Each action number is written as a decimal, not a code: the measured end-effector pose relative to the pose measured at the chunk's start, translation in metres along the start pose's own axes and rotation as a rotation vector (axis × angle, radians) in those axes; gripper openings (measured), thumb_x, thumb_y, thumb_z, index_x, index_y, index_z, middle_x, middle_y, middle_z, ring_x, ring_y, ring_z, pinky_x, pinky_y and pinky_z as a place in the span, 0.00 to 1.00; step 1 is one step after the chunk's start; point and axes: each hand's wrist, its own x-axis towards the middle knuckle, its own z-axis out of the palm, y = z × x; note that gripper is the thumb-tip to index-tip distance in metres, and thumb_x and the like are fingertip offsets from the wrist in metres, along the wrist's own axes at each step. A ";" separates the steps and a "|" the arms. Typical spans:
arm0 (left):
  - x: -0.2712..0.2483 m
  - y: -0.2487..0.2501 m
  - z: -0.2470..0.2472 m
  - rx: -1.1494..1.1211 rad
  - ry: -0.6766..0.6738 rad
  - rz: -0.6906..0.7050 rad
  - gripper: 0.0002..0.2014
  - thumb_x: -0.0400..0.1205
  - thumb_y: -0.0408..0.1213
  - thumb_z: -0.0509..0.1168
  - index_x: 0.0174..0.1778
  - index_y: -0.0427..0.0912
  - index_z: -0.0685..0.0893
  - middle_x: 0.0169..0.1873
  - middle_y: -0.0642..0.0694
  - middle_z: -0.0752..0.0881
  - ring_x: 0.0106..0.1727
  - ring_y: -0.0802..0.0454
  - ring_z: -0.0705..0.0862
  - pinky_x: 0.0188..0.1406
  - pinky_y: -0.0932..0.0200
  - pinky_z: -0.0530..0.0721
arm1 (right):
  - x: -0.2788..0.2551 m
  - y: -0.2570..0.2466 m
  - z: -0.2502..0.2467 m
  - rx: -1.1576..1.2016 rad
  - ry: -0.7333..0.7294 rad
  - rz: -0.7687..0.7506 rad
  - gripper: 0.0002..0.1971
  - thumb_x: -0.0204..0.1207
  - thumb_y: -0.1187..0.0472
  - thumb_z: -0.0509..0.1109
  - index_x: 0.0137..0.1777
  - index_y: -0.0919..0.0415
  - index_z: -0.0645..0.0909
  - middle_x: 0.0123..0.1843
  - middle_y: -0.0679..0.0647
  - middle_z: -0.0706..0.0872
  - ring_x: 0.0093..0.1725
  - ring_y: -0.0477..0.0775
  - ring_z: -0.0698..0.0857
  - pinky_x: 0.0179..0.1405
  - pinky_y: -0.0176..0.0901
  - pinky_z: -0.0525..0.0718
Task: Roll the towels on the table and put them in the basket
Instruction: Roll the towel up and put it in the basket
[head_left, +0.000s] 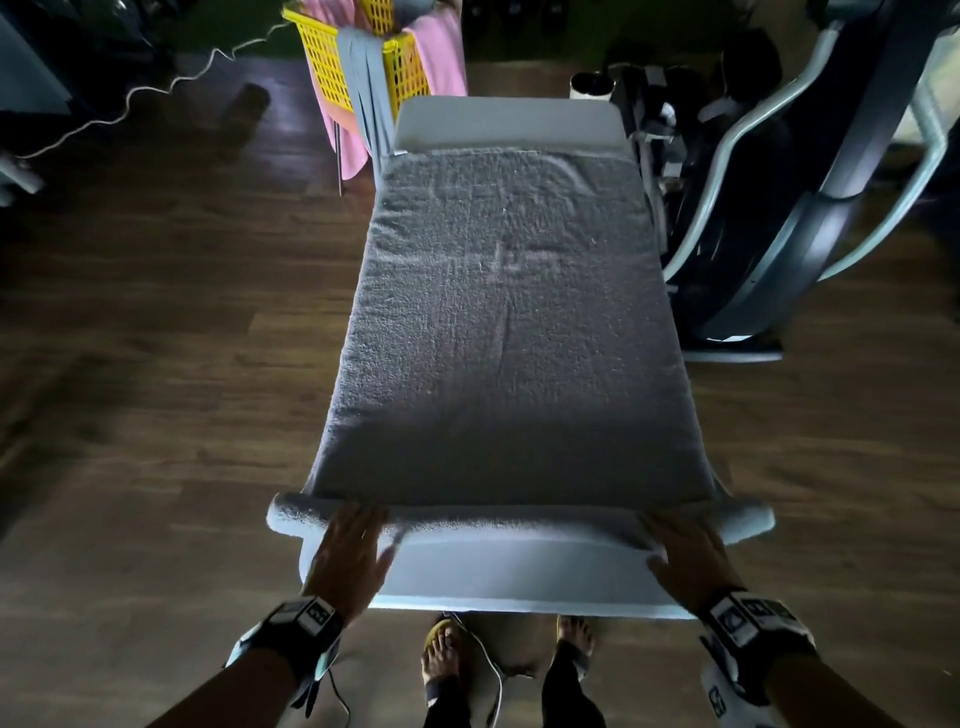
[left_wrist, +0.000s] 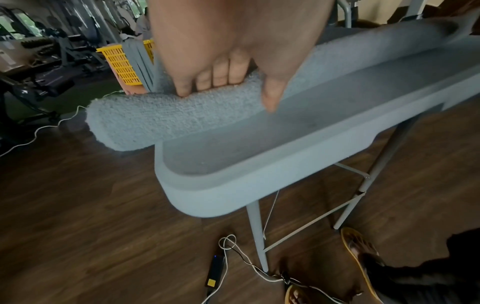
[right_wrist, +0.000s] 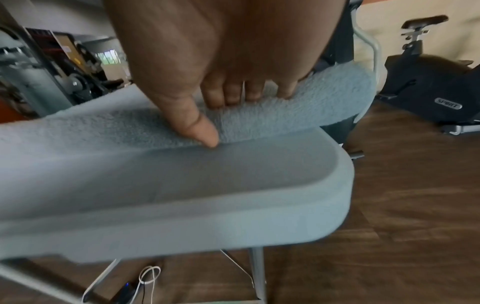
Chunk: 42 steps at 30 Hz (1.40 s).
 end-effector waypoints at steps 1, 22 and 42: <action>-0.004 0.000 -0.002 -0.019 -0.058 -0.008 0.24 0.65 0.40 0.78 0.56 0.33 0.88 0.52 0.35 0.89 0.53 0.33 0.88 0.54 0.38 0.85 | -0.006 0.000 0.005 0.021 -0.047 0.020 0.31 0.70 0.52 0.70 0.76 0.51 0.72 0.73 0.49 0.76 0.74 0.57 0.73 0.76 0.56 0.63; 0.035 0.002 -0.026 0.006 -0.195 0.021 0.17 0.71 0.40 0.55 0.40 0.41 0.89 0.36 0.43 0.88 0.38 0.40 0.87 0.41 0.49 0.82 | 0.027 0.000 -0.019 -0.086 -0.125 0.048 0.20 0.75 0.46 0.61 0.67 0.38 0.76 0.71 0.41 0.77 0.72 0.53 0.74 0.69 0.59 0.70; 0.030 -0.005 -0.028 0.004 -0.397 0.030 0.30 0.55 0.47 0.84 0.52 0.39 0.87 0.44 0.42 0.90 0.45 0.38 0.89 0.48 0.39 0.87 | 0.011 -0.005 -0.002 -0.069 0.082 0.006 0.29 0.50 0.48 0.85 0.54 0.53 0.88 0.49 0.52 0.90 0.50 0.61 0.88 0.53 0.63 0.82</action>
